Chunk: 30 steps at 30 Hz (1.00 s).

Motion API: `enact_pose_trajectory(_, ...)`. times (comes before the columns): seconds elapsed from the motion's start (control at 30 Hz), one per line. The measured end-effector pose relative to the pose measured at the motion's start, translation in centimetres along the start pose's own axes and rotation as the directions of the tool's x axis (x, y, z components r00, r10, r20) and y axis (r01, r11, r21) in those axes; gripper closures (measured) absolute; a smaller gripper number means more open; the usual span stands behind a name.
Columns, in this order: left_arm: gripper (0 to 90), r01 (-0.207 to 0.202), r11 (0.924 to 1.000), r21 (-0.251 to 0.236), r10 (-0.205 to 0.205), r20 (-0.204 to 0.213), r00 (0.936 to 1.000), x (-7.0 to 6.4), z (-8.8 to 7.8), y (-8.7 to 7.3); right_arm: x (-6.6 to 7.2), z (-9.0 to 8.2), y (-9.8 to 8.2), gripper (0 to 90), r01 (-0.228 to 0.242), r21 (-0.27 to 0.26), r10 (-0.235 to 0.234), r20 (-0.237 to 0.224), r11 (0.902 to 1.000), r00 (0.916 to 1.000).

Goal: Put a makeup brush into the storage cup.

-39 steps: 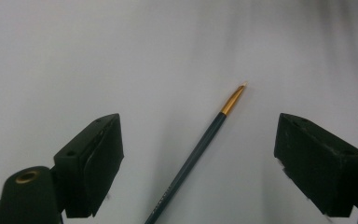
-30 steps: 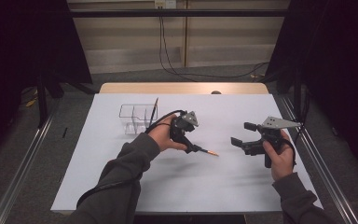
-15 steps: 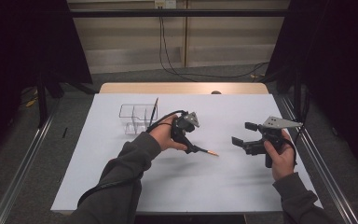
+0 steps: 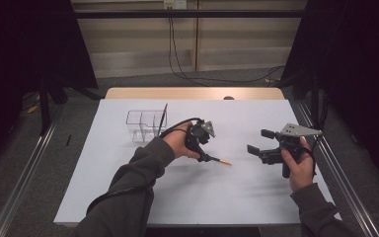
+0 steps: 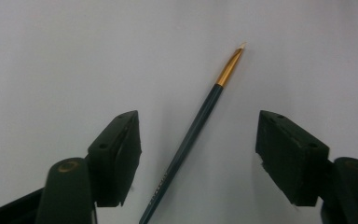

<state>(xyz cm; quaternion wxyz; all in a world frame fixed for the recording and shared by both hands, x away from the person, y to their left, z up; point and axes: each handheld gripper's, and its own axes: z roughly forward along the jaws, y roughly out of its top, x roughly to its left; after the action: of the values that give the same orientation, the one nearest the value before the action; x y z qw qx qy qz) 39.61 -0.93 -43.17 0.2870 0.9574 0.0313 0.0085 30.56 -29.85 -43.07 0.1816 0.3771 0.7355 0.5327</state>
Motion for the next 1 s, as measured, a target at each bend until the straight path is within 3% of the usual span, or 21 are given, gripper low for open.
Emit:
enact_pose_trajectory(0.17, 40.4, -0.042, 0.9988, 0.024, 0.042, 0.008, 0.9991, -0.1, 0.3, 0.4, 0.0, 0.0, 0.0, 8.5, 0.001, -0.002, -0.001, 0.002, 1.0, 1.0)
enact_pose_trajectory(0.43, 50.2, -0.047, 0.9977, 0.048, 0.046, 0.017, 0.9988, -0.2, 0.8, 0.5, 0.0, -0.1, 0.0, 8.5, -0.002, 0.0, 0.002, 0.004, 1.0, 1.0)
enact_pose_trajectory(0.5, 53.1, -0.077, 0.9938, 0.081, 0.076, 0.017, 0.997, 0.0, 0.7, 0.6, -0.1, -0.1, 0.0, 8.5, -0.002, 0.001, 0.002, 0.006, 1.0, 1.0)
enact_pose_trajectory(0.67, 55.9, -0.066, 0.9941, 0.086, 0.063, 0.033, 0.9975, -0.1, 1.1, 0.6, -0.1, -0.1, -0.1, 8.5, -0.004, -0.001, 0.005, 0.003, 1.0, 1.0)
enact_pose_trajectory(0.73, 57.6, -0.092, 0.991, 0.097, 0.088, 0.039, 0.9953, -0.1, 1.2, 0.7, -0.1, -0.2, -0.1, 8.5, -0.004, -0.001, 0.004, 0.001, 1.0, 1.0)
enact_pose_trajectory(1.0, 62.2, -0.109, 0.9889, 0.101, 0.105, 0.043, 0.9935, -0.3, 1.7, 0.8, -0.2, -0.2, -0.1, 8.5, -0.008, -0.001, 0.009, 0.007, 1.0, 0.9999)
